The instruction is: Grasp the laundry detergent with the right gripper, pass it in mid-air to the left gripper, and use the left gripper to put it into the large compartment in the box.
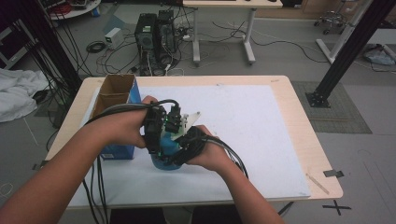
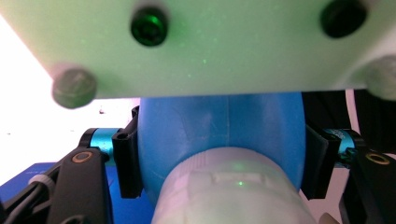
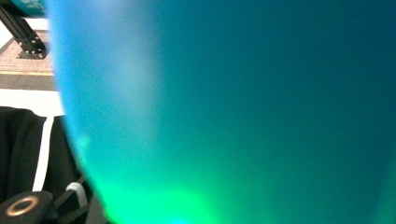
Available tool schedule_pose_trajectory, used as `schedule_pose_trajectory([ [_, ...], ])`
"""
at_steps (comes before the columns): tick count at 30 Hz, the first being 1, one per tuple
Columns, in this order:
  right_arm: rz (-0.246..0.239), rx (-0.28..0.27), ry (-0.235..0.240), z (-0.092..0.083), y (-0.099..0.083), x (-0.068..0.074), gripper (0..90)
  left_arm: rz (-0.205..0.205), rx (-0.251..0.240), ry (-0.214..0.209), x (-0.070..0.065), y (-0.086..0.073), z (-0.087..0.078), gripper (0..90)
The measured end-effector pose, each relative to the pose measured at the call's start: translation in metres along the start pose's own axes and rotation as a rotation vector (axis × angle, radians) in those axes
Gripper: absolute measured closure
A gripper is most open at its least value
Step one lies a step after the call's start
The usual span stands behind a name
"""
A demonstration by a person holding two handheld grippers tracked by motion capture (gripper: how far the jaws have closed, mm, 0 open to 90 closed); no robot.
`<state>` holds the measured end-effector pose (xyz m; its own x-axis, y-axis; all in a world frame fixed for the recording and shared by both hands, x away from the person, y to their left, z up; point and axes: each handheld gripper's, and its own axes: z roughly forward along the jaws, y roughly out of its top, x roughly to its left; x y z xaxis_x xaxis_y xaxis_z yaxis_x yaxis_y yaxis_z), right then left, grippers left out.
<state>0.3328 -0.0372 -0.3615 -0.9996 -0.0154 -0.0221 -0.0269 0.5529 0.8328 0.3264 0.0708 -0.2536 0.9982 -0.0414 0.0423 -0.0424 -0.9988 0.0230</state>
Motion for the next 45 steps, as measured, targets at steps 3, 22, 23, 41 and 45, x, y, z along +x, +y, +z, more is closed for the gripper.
schedule_pose_trajectory([
  [3,0.009,0.004,-0.005,0.000,0.001,0.001,46.2,-0.002,0.000,0.001,0.000,0.000,-0.001,34.8],
  [22,-0.003,-0.004,0.003,0.002,0.002,0.001,45.9,-0.005,0.014,0.003,-0.001,-0.001,-0.003,38.2],
  [23,-0.001,-0.004,0.000,0.002,0.002,0.001,45.8,-0.005,0.017,0.005,-0.001,0.000,-0.003,38.2],
  [41,0.005,-0.008,-0.053,-0.009,0.000,0.000,30.1,-0.021,0.011,-0.002,0.001,0.002,-0.012,38.2],
  [45,0.017,0.008,-0.052,-0.009,-0.002,0.000,27.1,-0.021,0.008,-0.005,0.001,0.003,-0.012,38.2],
])
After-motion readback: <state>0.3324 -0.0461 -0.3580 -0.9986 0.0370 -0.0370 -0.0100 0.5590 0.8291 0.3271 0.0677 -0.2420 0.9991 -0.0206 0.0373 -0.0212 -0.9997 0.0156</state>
